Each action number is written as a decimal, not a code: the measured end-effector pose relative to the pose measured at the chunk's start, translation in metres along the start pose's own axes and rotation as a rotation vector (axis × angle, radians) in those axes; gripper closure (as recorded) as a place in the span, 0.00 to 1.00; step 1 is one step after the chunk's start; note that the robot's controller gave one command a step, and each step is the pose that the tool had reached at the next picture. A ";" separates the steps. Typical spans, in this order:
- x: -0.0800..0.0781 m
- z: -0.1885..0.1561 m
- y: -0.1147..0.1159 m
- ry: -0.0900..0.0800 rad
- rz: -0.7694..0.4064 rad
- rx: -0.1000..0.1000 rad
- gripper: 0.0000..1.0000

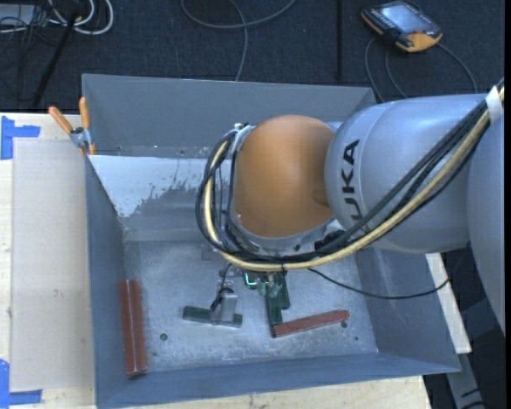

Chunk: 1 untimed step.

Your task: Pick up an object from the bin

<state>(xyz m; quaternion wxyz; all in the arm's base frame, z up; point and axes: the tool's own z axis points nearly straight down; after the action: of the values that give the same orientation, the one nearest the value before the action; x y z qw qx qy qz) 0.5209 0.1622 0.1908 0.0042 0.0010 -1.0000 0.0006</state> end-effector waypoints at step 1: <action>-0.002 -0.003 -0.001 -0.007 0.003 -0.001 0.00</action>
Offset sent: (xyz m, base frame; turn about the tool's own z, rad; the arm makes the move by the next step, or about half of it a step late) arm 0.0031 -0.0313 -0.1208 -0.1846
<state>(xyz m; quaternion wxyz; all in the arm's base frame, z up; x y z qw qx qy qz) 0.5228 0.1614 0.1943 0.0006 -0.0007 -1.0000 0.0000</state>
